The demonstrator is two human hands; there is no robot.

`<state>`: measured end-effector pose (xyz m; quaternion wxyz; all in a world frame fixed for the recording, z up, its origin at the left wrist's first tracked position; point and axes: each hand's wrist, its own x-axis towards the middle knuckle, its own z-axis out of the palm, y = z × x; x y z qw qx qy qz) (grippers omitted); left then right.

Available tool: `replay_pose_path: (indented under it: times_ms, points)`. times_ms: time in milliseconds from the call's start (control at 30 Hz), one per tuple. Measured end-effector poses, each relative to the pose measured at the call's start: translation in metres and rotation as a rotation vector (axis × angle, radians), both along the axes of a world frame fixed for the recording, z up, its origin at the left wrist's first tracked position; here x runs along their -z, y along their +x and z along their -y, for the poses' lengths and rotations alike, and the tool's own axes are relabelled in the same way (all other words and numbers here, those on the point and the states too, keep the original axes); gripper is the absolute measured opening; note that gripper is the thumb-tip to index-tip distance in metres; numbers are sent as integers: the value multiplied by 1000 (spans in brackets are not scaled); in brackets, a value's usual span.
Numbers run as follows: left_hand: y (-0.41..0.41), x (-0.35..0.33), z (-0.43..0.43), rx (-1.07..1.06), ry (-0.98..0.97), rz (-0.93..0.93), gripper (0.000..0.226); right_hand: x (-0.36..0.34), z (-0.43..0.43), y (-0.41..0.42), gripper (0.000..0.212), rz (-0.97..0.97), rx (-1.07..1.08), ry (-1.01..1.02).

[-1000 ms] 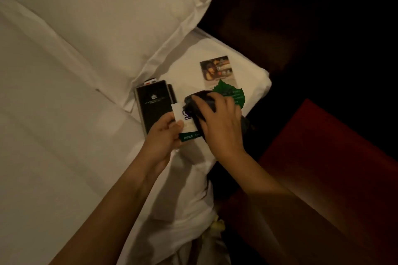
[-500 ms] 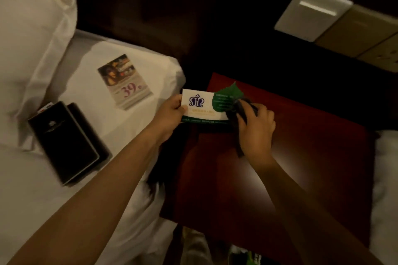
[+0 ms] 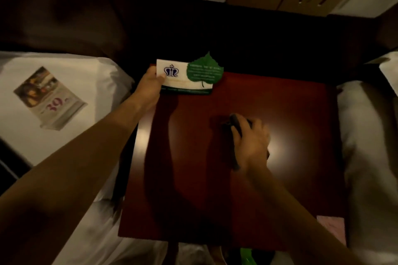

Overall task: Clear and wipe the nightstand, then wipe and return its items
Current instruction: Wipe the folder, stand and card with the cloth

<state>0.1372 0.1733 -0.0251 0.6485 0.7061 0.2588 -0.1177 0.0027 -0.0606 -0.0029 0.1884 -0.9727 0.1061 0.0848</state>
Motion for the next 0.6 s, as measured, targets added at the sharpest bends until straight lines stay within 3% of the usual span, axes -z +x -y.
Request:
replay_pose_path:
  times_ms: [100,267,600]
  points:
    - [15,6,4,-22,0,3,33,14,-12,-33,40,-122,-92,-38]
    - [29,12,1,14,37,-11,35,23,-37,-79,51,-146,-174,-169]
    - [30,21,-9,75,83,27,37,23,-55,-91,58,-216,-110,-206]
